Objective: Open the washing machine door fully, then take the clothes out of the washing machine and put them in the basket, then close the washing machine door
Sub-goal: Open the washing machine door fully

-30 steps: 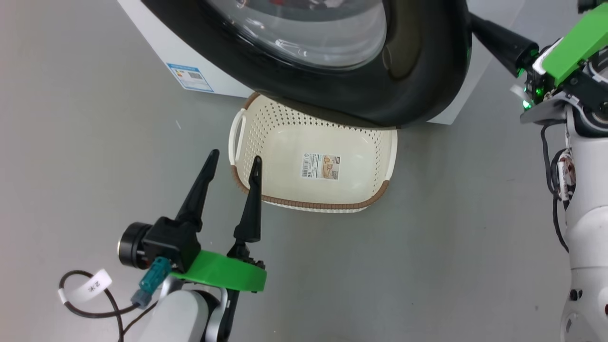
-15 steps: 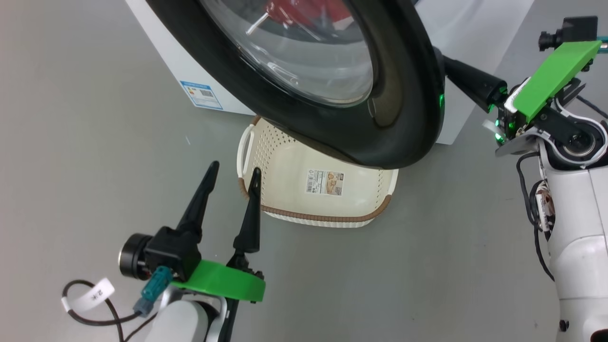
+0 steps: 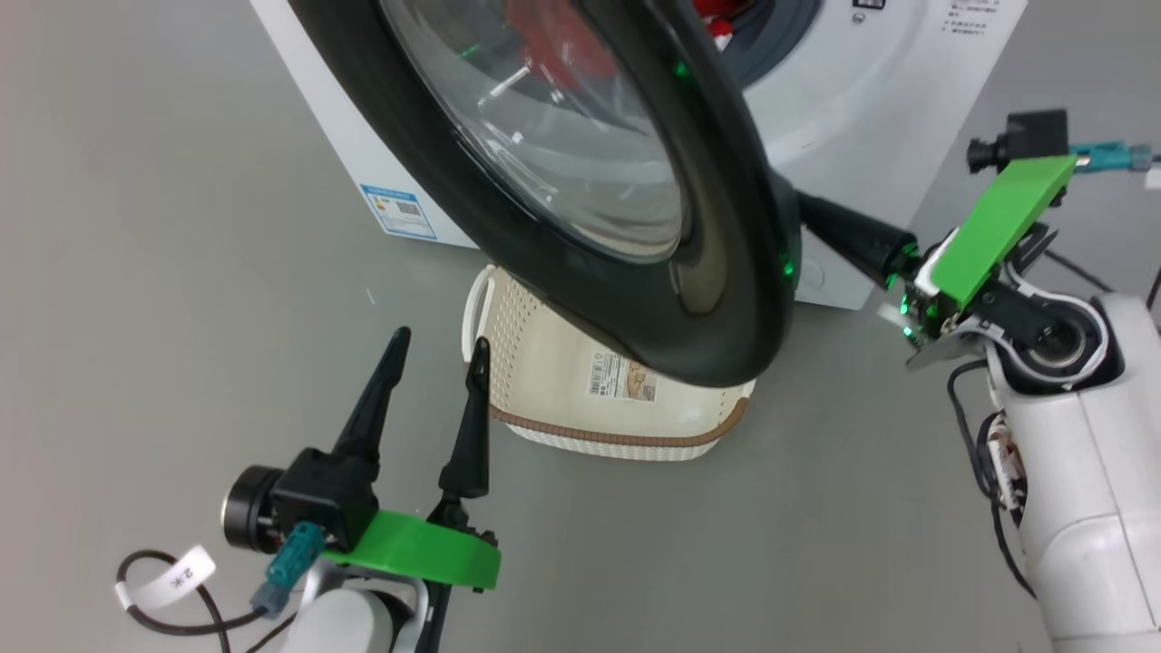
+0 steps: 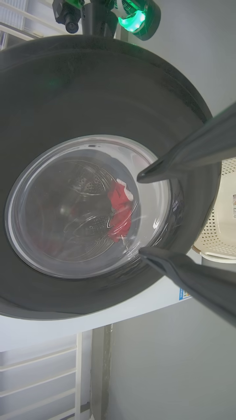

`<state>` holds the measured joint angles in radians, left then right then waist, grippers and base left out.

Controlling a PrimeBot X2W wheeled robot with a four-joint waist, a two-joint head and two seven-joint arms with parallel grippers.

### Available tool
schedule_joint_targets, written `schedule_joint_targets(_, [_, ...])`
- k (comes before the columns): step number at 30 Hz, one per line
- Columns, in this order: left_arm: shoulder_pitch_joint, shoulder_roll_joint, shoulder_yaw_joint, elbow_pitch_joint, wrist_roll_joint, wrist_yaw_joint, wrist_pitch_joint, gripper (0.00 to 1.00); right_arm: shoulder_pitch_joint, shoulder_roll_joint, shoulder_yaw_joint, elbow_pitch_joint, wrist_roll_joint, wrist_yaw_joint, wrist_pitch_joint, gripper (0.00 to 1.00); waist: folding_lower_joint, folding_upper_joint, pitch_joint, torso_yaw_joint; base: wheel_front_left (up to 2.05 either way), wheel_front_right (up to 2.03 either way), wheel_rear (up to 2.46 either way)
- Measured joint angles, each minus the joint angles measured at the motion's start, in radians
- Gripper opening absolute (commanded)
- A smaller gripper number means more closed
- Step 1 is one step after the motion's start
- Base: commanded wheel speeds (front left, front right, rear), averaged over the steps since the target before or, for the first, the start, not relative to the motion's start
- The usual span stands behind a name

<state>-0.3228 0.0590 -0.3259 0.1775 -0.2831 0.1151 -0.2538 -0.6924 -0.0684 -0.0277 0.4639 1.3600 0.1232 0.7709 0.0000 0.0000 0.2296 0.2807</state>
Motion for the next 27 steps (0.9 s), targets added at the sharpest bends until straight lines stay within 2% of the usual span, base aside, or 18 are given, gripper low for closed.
schedule_joint_targets(13, [0.044,0.025,0.001,-0.028,-0.004,0.018,0.007,1.00,0.121,0.002,0.114,-0.066,0.079,0.000,-0.025,0.00,0.0000,0.0000,-0.055,0.039,0.00,0.00,0.00])
schedule_joint_targets(27, [0.079,0.033,-0.003,-0.047,-0.020,0.032,0.015,1.00,0.173,0.002,0.175,-0.085,0.123,0.000,-0.045,0.00,0.0000,0.0000,-0.089,0.112,0.00,0.00,0.00])
